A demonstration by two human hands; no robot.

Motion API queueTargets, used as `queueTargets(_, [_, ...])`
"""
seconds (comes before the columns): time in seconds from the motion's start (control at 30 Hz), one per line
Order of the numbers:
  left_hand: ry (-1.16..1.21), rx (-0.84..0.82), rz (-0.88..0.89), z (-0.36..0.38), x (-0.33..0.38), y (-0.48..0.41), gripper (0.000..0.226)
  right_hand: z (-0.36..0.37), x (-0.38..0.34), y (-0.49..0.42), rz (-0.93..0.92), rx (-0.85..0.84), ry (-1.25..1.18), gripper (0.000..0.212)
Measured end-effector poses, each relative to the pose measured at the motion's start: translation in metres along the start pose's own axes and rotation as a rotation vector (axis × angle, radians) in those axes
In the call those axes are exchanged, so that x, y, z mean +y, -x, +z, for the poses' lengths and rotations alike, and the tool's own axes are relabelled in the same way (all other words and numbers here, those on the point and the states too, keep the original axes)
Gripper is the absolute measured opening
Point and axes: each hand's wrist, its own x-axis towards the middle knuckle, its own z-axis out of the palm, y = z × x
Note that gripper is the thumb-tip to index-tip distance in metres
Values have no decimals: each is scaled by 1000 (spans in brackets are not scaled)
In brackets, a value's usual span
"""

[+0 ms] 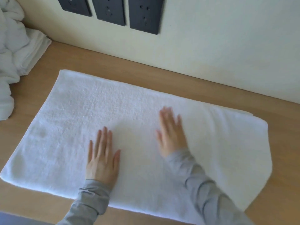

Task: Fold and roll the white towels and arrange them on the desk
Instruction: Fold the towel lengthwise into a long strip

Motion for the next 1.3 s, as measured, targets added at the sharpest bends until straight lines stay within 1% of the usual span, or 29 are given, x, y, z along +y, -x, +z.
queueTargets(0.07, [8,-30,79,10,32,0,63,12,-39,49,-206,-108,3,54])
queueTargets(0.1, [3,-46,82,14,40,0,64,15,-42,68,-289,-166,27,54])
queueTargets(0.13, [-15,-59,73,17,41,0,66,14,-34,79,-348,-228,48,54])
queueTargets(0.17, [-42,-66,65,20,40,0,67,12,-14,83,-369,-260,52,56])
queueTargets(0.2, [-69,-64,64,23,37,0,67,6,11,82,-353,-269,57,58])
queueTargets(0.23, [-91,-59,68,26,34,1,66,-2,37,77,-308,-277,77,59])
queueTargets(0.3, [-104,-58,69,28,32,1,64,-19,97,60,-153,-262,154,63])
queueTargets(0.4, [-107,-47,68,30,35,1,63,-34,184,38,193,-261,192,59])
queueTargets(0.47, [-104,-40,63,31,35,1,64,-41,219,30,391,-265,151,58])
queueTargets(0.5, [-98,-37,64,30,35,1,64,-42,228,28,454,-267,146,58])
queueTargets(0.57, [-91,-34,63,30,36,1,64,-42,228,23,516,-277,158,58])
queueTargets(0.63, [-87,-34,62,30,36,2,64,-42,210,23,555,-279,163,59])
queueTargets(0.67, [-85,-30,64,30,36,2,64,-42,196,26,548,-263,160,59])
queueTargets(0.73, [-87,-32,65,30,37,2,65,-41,156,42,453,-240,125,61])
queueTargets(0.8, [-90,-43,66,31,38,2,66,-37,113,69,367,-229,42,62])
queueTargets(0.87, [-85,-43,73,30,38,3,67,-39,89,101,424,-131,-31,63])
queueTargets(0.93, [-62,-44,70,30,40,3,69,-49,91,133,591,70,-112,64])
queueTargets(0.97, [-34,-44,68,28,42,3,69,-56,97,148,712,178,-166,65])
queueTargets(1.0, [1,-44,80,27,47,4,68,-63,106,163,859,271,-258,65])
queueTargets(1.07, [57,-53,169,24,67,10,65,-75,122,184,1134,389,-570,65])
queueTargets(1.1, [71,-69,234,24,80,15,64,-78,129,189,1213,411,-758,63])
queueTargets(1.13, [79,-98,297,26,94,21,63,-79,135,192,1244,422,-924,58])
queueTargets(1.17, [85,-129,355,28,110,27,63,-80,142,192,1249,422,-1026,52])
queueTargets(1.23, [85,-173,431,36,140,40,62,-80,158,190,1247,411,-1086,45])
queueTargets(1.3, [84,-192,442,46,164,49,62,-78,173,186,1281,426,-1185,45])
